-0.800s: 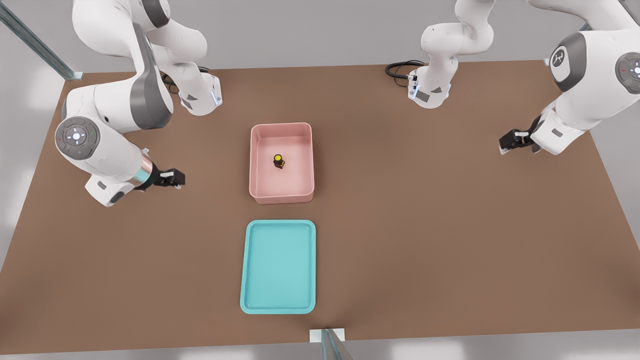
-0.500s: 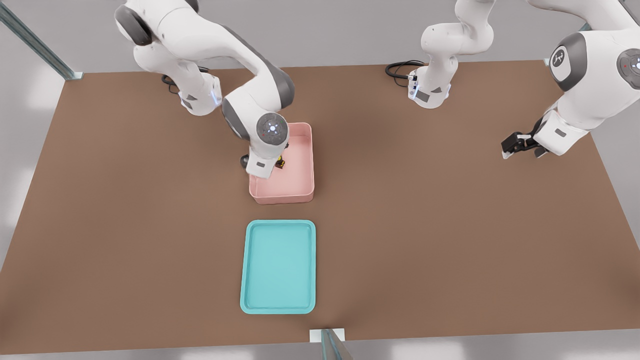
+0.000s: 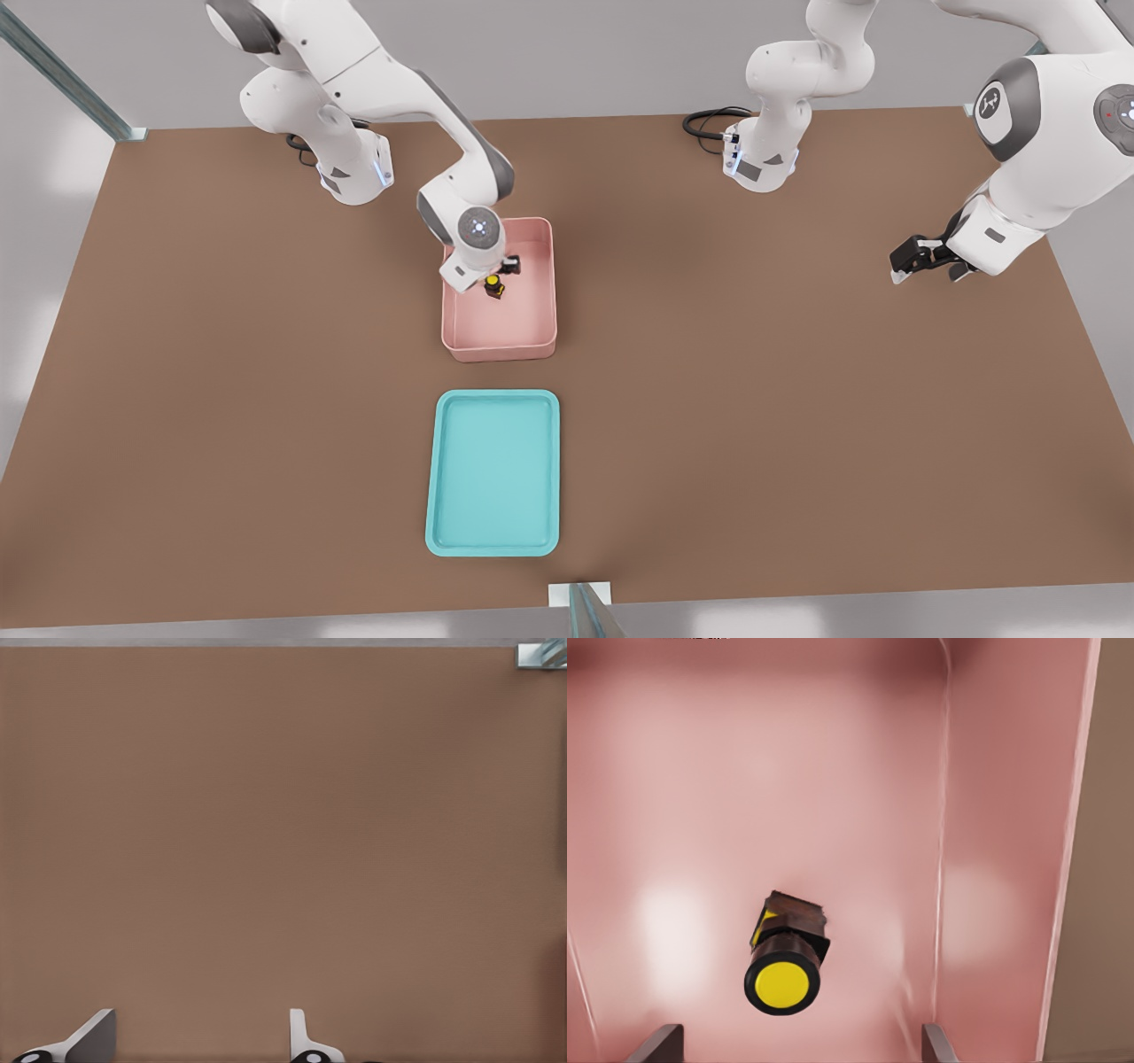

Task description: The left arm remains still, and the right arm places the button from the box into the tray

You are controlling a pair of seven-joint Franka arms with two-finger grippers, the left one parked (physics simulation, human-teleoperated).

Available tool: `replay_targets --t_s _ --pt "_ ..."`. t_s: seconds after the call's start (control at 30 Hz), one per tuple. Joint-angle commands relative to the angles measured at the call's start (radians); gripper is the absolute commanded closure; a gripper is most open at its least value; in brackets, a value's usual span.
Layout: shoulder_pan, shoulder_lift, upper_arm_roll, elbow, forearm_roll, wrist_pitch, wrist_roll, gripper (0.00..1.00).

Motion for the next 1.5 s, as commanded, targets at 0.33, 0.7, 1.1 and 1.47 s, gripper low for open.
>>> replay_targets --t_s 0.33,0.7,1.1,1.47 --pt "0.018 0.084 -0.003 -0.086 0.050 0.331 0.495 0.00" --pt "0.025 0.106 0.005 -0.101 0.064 0.351 0.486 0.16" --pt "0.032 0.112 0.008 -0.100 0.058 0.340 0.418 0.41" --pt "0.032 0.109 0.005 -0.097 0.054 0.338 0.351 0.55"
